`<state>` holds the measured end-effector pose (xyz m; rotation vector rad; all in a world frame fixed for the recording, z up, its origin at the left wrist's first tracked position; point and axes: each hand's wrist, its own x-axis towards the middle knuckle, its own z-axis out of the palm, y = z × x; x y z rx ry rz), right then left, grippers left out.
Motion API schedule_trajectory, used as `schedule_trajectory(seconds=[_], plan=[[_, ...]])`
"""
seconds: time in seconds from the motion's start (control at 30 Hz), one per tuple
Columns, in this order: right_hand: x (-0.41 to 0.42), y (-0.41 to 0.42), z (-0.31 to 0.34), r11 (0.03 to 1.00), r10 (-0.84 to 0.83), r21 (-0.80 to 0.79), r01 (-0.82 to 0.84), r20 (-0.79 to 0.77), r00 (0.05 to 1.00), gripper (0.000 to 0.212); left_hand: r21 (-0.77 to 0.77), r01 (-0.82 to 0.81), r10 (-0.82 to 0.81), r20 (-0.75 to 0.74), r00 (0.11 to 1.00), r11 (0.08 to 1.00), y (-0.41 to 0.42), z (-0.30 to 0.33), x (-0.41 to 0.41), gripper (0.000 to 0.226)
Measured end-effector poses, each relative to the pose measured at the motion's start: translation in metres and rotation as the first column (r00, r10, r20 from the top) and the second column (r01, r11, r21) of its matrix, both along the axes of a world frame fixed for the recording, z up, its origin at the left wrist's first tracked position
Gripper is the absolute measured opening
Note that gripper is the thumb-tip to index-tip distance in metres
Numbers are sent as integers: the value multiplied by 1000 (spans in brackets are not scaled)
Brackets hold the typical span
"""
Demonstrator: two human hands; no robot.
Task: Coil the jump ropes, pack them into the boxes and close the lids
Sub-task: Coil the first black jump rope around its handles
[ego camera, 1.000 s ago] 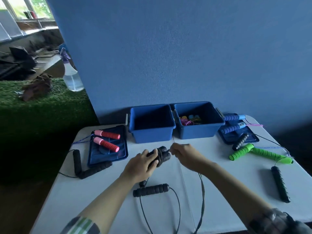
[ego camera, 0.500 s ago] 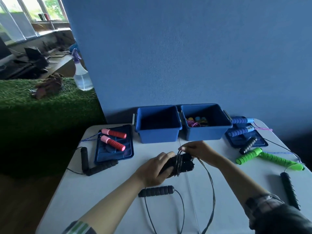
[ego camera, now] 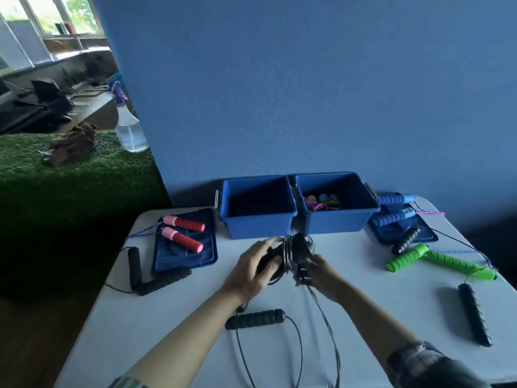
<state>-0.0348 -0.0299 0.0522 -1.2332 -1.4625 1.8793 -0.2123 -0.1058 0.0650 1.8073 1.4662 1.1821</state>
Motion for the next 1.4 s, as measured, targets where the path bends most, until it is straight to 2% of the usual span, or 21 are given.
schedule_trajectory(seconds=[0.1,0.2,0.27,0.37,0.47,0.53,0.63,0.77,0.87,0.97,1.07,1.13,1.27,1.4], plan=[[-13,-18,1,1000,29,-8,-29,18,999,35,9,-186,184,86,979,983,11,4,-4,45],[-20,-25,-2,999,39,26,-41,83,996,31,27,-331,330,35,943,943,20,7,-14,57],[-23,-30,-5,994,55,77,-74,218,974,22,68,-392,394,-14,919,918,26,10,-18,54],[-21,-39,-7,958,79,212,-195,458,885,13,53,-527,529,-27,848,848,34,14,-22,55],[-17,-49,1,840,91,367,-399,630,771,14,13,-586,585,-86,806,810,42,11,-25,49],[-17,-55,13,755,105,420,-505,682,724,20,-13,-596,580,-215,786,803,43,6,-23,38],[-16,-56,32,646,120,466,-604,720,683,26,-29,-546,492,-396,775,837,39,-5,-21,36],[-5,-33,48,536,-6,602,-592,704,710,21,-80,-372,259,-583,770,925,26,-24,-22,46],[5,-7,47,469,-16,624,-625,713,701,18,-112,-192,68,-673,737,975,15,-29,-19,46],[16,14,44,529,57,605,-594,673,737,14,-160,-24,-90,-664,743,987,7,-30,-15,48],[17,20,40,580,126,581,-571,628,768,12,-153,56,-147,-688,710,987,5,-31,-10,50],[16,20,37,615,150,574,-540,588,795,10,-157,108,-186,-667,721,982,2,-28,-7,45],[24,25,34,744,210,516,-425,422,882,10,-136,240,-275,-514,812,961,-6,-20,-3,42],[30,31,28,866,133,449,-221,219,967,11,-107,218,-241,-293,925,970,-7,-9,2,41]])
